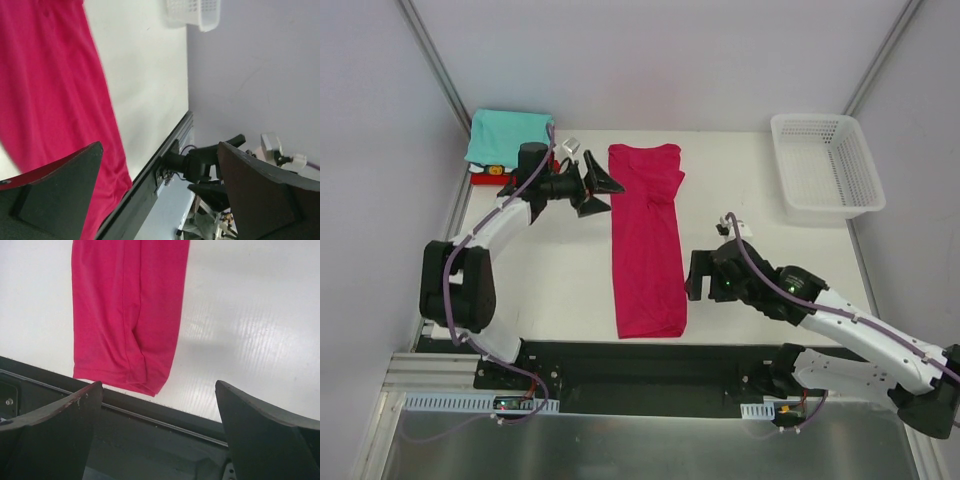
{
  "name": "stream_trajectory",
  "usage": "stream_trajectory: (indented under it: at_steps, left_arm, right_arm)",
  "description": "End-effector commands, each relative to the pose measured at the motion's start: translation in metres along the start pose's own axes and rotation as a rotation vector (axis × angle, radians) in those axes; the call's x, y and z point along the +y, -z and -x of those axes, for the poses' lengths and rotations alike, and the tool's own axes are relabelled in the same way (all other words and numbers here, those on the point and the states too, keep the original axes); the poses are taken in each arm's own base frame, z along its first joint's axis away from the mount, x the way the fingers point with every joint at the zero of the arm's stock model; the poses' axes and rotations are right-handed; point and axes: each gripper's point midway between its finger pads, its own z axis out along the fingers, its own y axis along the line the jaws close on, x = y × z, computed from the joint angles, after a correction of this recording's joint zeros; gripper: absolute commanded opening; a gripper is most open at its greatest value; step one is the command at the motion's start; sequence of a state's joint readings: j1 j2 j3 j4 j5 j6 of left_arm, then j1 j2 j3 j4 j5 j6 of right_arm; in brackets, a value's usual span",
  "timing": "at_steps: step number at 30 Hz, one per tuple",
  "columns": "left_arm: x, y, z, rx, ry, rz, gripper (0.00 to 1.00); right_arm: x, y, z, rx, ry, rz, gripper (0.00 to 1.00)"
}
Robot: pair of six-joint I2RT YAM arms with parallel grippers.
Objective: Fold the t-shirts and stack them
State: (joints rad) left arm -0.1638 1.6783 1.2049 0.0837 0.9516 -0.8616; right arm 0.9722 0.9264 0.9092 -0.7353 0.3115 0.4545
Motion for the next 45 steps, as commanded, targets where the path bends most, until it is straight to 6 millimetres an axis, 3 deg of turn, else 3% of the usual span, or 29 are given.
stream_trajectory:
  at_steps: [1,2,4,5,6,8,9,20,33,45]
  left_arm:
    - [0.047,0.016,-0.049,-0.016,0.071,0.127,0.99]
    - [0.035,0.025,-0.056,-0.034,0.061,0.112,0.99]
    - [0.046,0.032,-0.078,-0.035,0.101,0.135,0.99]
    - [0.034,0.038,-0.085,-0.055,0.092,0.114,0.99]
    - [0.045,0.039,-0.1,-0.047,0.125,0.13,0.99]
    - [0.037,0.049,-0.111,-0.076,0.117,0.111,0.99]
    - [0.048,0.052,-0.122,-0.077,0.14,0.129,0.99]
    - [0.072,0.064,-0.174,-0.107,0.222,0.117,0.95]
    - [0.097,0.049,-0.212,-0.105,0.26,0.159,0.92]
    - [0.109,0.041,-0.241,-0.073,0.279,0.205,0.93]
  right_arm:
    - [0.026,-0.023,0.012,-0.066,-0.058,0.142,0.97]
    - [0.025,-0.027,0.009,-0.062,-0.072,0.144,0.97]
    - [0.02,-0.036,0.005,-0.071,-0.108,0.153,0.98]
    - [0.018,-0.039,0.004,-0.077,-0.127,0.162,0.99]
    - [0.015,-0.048,-0.002,-0.088,-0.145,0.172,0.99]
    - [0.01,-0.052,0.0,-0.114,-0.188,0.182,0.99]
    - [0.006,-0.057,-0.004,-0.115,-0.196,0.173,0.99]
    - [0.003,-0.07,-0.013,-0.139,-0.242,0.199,0.95]
    - [-0.012,-0.076,-0.043,-0.132,-0.344,0.22,0.93]
    - [-0.006,-0.076,-0.066,-0.106,-0.434,0.291,0.92]
